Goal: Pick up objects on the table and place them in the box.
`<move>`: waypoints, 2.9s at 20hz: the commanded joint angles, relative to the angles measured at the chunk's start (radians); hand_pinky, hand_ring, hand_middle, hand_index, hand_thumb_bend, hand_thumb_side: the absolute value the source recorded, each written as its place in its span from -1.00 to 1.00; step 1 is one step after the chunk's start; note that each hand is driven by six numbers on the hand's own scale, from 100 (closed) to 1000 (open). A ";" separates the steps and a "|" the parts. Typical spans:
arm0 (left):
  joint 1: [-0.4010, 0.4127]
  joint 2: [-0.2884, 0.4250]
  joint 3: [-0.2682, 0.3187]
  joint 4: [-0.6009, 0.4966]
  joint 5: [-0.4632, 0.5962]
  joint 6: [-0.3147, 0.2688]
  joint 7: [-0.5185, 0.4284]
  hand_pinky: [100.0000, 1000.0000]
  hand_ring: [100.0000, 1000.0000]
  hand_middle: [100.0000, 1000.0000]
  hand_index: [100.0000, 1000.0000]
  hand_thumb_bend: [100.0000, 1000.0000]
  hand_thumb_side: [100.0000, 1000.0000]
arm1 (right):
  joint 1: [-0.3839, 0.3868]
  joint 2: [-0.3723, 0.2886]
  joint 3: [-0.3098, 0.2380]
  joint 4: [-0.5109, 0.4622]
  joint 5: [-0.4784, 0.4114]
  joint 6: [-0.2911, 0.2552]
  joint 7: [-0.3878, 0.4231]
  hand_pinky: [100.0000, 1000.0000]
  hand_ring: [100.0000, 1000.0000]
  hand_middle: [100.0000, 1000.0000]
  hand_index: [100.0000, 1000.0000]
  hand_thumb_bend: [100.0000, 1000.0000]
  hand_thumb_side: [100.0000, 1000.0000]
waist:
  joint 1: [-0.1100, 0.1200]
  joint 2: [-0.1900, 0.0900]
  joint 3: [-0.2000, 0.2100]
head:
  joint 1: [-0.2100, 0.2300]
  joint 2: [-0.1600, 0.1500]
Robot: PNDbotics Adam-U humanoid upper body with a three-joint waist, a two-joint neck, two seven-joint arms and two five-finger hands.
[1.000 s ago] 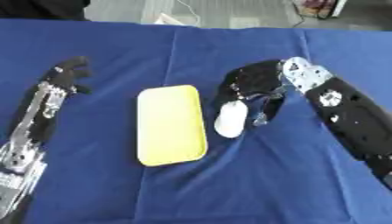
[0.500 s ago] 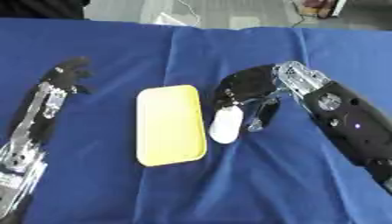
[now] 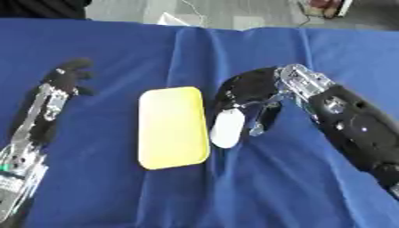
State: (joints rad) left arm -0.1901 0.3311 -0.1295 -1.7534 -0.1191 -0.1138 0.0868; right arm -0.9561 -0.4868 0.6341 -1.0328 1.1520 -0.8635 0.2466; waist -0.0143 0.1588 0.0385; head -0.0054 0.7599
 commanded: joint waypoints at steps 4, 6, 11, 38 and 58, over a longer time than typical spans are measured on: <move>-0.006 0.019 0.000 -0.015 0.005 -0.001 -0.004 0.20 0.53 0.67 0.79 -0.17 0.85 | -0.022 -0.034 -0.006 -0.033 -0.049 -0.044 0.098 0.56 0.25 0.19 0.45 0.24 -0.32 | 0.000 -0.012 -0.003 | 0.011 -0.014; -0.006 0.019 0.001 -0.015 0.005 -0.001 -0.003 0.20 0.53 0.67 0.80 -0.17 0.85 | -0.024 -0.045 -0.009 -0.049 -0.066 -0.044 0.111 0.51 0.18 0.11 0.35 0.23 -0.35 | 0.000 -0.012 -0.004 | 0.012 -0.014; -0.005 0.019 0.001 -0.015 0.005 -0.002 -0.003 0.21 0.53 0.67 0.80 -0.17 0.85 | -0.025 -0.059 -0.017 -0.067 -0.098 -0.044 0.138 0.42 0.02 -0.04 0.18 0.20 -0.42 | 0.000 -0.012 -0.005 | 0.013 -0.013; -0.006 0.017 0.002 -0.014 0.005 -0.003 -0.005 0.21 0.53 0.67 0.80 -0.18 0.85 | -0.013 -0.089 -0.074 -0.154 -0.305 0.058 0.189 0.32 -0.05 -0.19 0.02 0.15 -0.36 | 0.003 -0.012 -0.007 | 0.015 -0.016; -0.008 0.010 0.007 -0.019 0.004 -0.004 -0.007 0.21 0.54 0.67 0.80 -0.18 0.85 | -0.072 0.030 -0.142 -0.096 -0.359 0.140 0.233 0.31 -0.05 -0.20 0.00 0.18 -0.37 | 0.010 -0.007 0.002 | 0.000 -0.017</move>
State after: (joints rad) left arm -0.1895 0.3310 -0.1291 -1.7535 -0.1190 -0.1142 0.0792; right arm -1.0022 -0.4591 0.5126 -1.1315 0.7857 -0.6781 0.4321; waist -0.0073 0.1636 0.0394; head 0.0017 0.7593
